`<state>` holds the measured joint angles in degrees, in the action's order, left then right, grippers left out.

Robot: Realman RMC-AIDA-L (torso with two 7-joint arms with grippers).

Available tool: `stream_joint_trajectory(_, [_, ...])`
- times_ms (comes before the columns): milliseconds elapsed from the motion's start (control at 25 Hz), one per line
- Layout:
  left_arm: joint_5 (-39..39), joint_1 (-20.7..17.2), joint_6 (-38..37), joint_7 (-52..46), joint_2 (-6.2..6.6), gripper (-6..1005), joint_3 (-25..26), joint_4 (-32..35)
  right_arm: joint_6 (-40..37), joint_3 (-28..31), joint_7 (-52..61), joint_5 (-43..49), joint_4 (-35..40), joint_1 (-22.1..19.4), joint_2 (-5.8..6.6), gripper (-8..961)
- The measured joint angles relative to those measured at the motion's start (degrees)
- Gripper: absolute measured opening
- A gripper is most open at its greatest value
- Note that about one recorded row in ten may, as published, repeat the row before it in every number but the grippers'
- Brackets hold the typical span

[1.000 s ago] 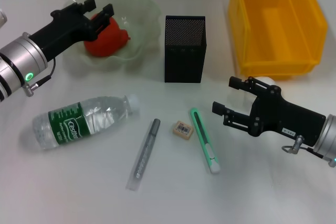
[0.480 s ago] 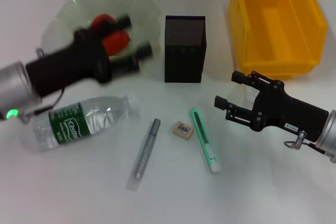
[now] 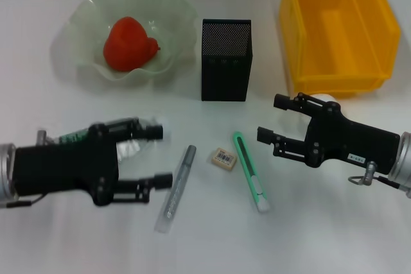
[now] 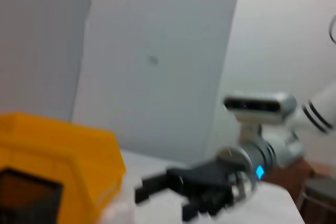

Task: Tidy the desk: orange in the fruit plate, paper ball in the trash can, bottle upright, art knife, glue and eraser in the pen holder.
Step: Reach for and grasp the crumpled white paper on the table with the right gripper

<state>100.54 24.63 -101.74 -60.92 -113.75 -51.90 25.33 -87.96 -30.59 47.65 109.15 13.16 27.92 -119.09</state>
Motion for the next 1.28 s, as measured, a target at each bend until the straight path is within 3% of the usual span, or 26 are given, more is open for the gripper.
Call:
stream_joint_trajectory(160, [5.62, -0.17, -0.40, 0.94, 0.01, 824, 0.10, 0.54, -0.44, -2.65, 3.91, 0.10, 2.36, -0.13, 0.04, 770])
stream_joint_trajectory(360, [6.44, -0.72, -0.46, 3.12, -0.40, 823, 0.35, 0.56, -4.18, -4.44, 10.99, 0.16, 7.66, -0.41, 0.11, 770])
stream_joint_trajectory(720, [6.38, -1.11, -0.41, 4.42, -1.15, 821, 0.33, 0.60, -15.80, -4.56, 36.73, 8.05, 31.21, -0.75, 0.39, 771])
stream_joint_trajectory(1000, [6.31, -1.17, -0.54, 4.48, -1.22, 816, 0.30, 0.60, -18.90, -9.95, 55.15, 20.54, 45.88, 5.01, 1.77, 769])
stream_joint_trajectory(1280, [6.31, -1.17, -0.27, 4.61, -1.71, 816, 0.61, 0.59, -19.23, -18.61, 67.45, 33.13, 50.57, 12.52, 2.25, 767])
